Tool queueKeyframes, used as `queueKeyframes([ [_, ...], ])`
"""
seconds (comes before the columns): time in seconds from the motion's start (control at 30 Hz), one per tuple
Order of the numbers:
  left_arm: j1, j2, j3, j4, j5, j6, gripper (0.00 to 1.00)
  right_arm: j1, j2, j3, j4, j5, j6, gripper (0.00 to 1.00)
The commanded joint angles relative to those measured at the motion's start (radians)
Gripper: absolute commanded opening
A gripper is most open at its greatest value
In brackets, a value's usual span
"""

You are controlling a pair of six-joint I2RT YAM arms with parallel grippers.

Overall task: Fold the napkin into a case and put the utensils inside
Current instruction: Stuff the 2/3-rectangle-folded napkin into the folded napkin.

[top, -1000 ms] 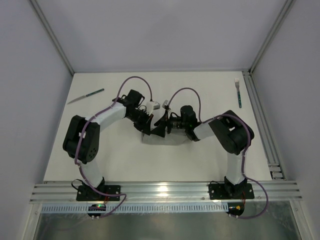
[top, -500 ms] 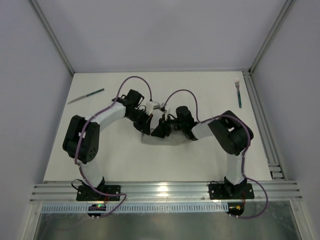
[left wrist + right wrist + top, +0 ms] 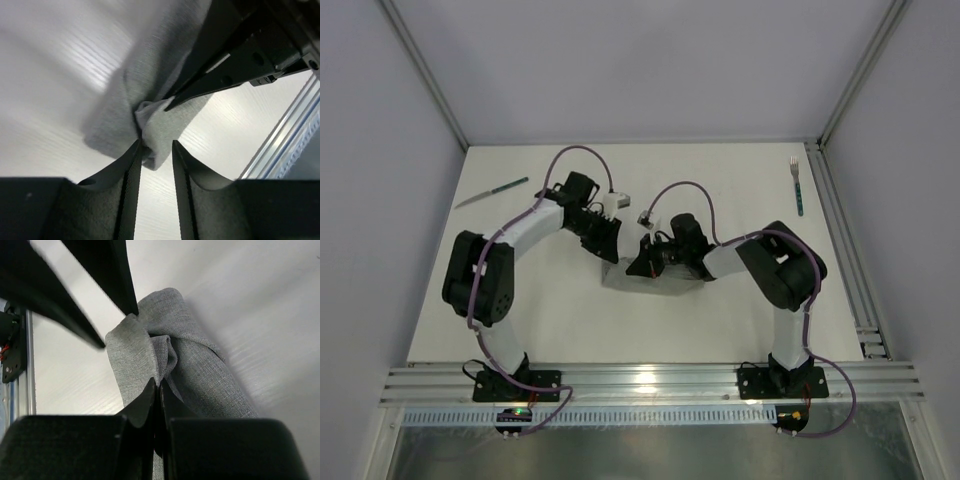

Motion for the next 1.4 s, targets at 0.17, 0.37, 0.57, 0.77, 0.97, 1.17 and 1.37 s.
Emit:
queueKeyframes([
  [0.17, 0.021, -0.024, 0.127, -0.067, -0.248, -0.067, 0.22, -0.003, -0.073, -0.021, -0.06, 0.032, -0.041, 0.03],
  [0.37, -0.145, -0.039, 0.048, -0.066, -0.46, -0.017, 0.27, -0.002, -0.077, -0.03, -0.052, 0.048, -0.018, 0.03],
  [0.57, -0.189, -0.036, 0.014, -0.045, -0.465, -0.024, 0.27, 0.003, -0.099, -0.156, 0.187, 0.092, 0.061, 0.03],
  [0.77, -0.206, -0.034, 0.011, 0.0, -0.5, -0.041, 0.17, 0.003, -0.07, -0.154, 0.209, 0.107, 0.101, 0.03],
  [0.97, -0.246, -0.028, 0.0, -0.017, -0.459, -0.041, 0.13, 0.003, -0.083, -0.208, 0.251, 0.146, 0.15, 0.03],
  [1.17, -0.267, -0.021, -0.055, 0.03, -0.402, -0.061, 0.39, 0.003, -0.085, -0.255, 0.328, 0.196, 0.25, 0.03],
  [1.37, -0.266, 0.025, -0.057, 0.096, -0.368, -0.102, 0.47, 0.003, -0.082, -0.28, 0.362, 0.218, 0.302, 0.03],
])
